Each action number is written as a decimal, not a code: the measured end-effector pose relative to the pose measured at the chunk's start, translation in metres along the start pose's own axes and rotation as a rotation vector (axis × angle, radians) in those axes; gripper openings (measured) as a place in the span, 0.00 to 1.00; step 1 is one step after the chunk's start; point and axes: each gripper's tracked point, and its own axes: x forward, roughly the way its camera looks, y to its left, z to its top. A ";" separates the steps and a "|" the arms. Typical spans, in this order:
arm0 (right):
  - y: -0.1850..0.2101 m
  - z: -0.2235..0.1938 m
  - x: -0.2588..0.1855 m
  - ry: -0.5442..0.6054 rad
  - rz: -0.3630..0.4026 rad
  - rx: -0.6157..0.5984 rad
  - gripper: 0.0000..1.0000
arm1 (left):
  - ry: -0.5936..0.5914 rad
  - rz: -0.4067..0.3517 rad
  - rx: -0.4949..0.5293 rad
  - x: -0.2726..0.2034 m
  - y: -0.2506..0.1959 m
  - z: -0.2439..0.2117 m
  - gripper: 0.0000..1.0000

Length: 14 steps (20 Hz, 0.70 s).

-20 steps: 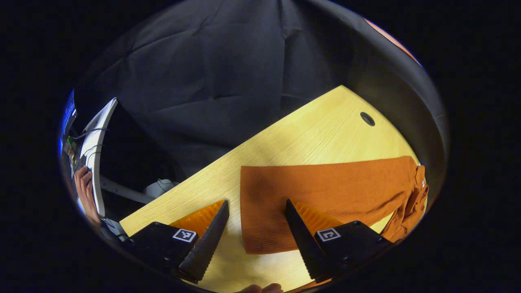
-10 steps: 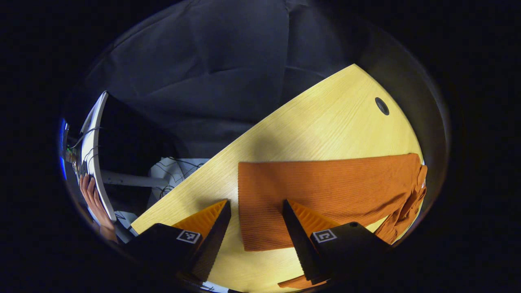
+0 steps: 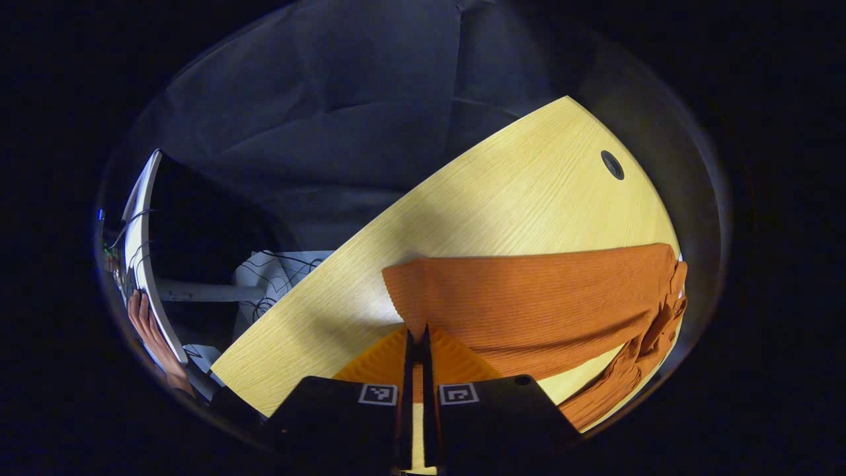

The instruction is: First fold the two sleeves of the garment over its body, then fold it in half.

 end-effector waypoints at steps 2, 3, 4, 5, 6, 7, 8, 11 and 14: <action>-0.007 0.005 -0.004 -0.017 -0.004 0.022 0.97 | -0.009 -0.005 0.006 -0.001 -0.001 -0.001 0.05; -0.013 0.006 -0.006 -0.024 -0.007 0.030 0.94 | -0.020 -0.006 0.001 -0.004 -0.001 0.000 0.04; -0.018 0.007 -0.008 -0.032 -0.010 0.040 0.97 | -0.041 -0.008 -0.006 -0.007 -0.004 0.003 0.03; -0.024 0.008 -0.008 -0.036 -0.016 0.055 0.97 | -0.071 -0.019 -0.013 -0.012 -0.008 0.010 0.04; -0.026 0.009 -0.009 -0.040 -0.011 0.069 0.97 | -0.107 -0.013 0.003 -0.017 -0.006 0.016 0.03; -0.027 0.013 -0.008 -0.048 -0.005 0.082 0.94 | -0.135 -0.016 0.031 -0.024 -0.008 0.022 0.03; -0.030 0.015 -0.007 -0.058 -0.002 0.087 0.97 | -0.150 -0.017 0.054 -0.032 -0.013 0.024 0.03; -0.038 0.016 -0.007 -0.069 0.010 0.106 0.97 | -0.206 -0.043 0.125 -0.062 -0.041 0.033 0.03; -0.047 0.015 -0.006 -0.079 0.022 0.132 0.94 | -0.266 -0.071 0.244 -0.090 -0.081 0.036 0.03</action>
